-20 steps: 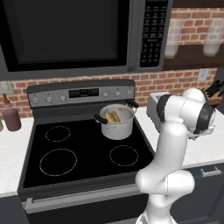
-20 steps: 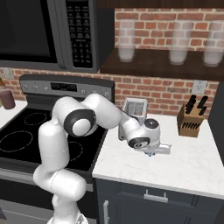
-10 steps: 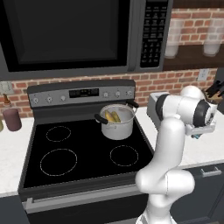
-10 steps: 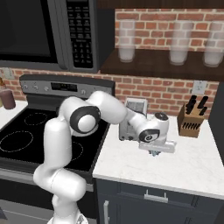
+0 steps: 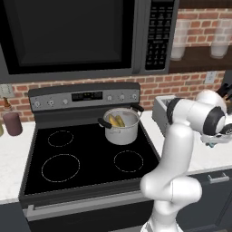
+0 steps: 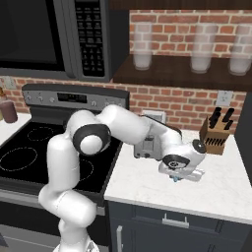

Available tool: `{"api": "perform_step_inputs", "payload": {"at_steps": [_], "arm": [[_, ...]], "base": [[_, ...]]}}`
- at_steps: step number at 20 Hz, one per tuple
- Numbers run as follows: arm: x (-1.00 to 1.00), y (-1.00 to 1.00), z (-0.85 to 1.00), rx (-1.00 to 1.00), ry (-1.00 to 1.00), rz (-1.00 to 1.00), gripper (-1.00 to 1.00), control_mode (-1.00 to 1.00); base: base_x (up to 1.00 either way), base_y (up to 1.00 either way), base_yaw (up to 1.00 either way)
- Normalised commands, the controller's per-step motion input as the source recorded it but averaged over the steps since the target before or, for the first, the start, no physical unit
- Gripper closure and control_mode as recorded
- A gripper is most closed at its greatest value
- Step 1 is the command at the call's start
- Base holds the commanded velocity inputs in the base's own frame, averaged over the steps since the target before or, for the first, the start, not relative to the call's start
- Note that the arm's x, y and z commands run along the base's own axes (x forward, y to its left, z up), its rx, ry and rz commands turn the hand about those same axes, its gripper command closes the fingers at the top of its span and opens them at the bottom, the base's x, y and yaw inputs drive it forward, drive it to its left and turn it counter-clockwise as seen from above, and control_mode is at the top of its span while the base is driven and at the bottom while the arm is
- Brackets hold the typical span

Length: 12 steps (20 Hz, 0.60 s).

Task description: Put the cucumber and potato in the pot. Retrieve the spatula and lightly stir the vegetables in the pot.

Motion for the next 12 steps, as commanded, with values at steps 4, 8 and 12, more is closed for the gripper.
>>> {"api": "perform_step_inputs", "payload": {"at_steps": [4, 8, 12], "arm": [[-0.99, 0.02, 0.67, 0.11, -0.33, 0.00, 1.00, -1.00], [-0.93, 0.32, 0.85, 0.10, -0.30, 0.00, 1.00, -1.00], [-0.64, 0.54, 0.93, 0.08, -0.19, 0.00, 1.00, -1.00]], "base": [[0.00, 0.00, 0.00], [0.00, 0.00, 0.00], [0.00, 0.00, 0.00]]}}
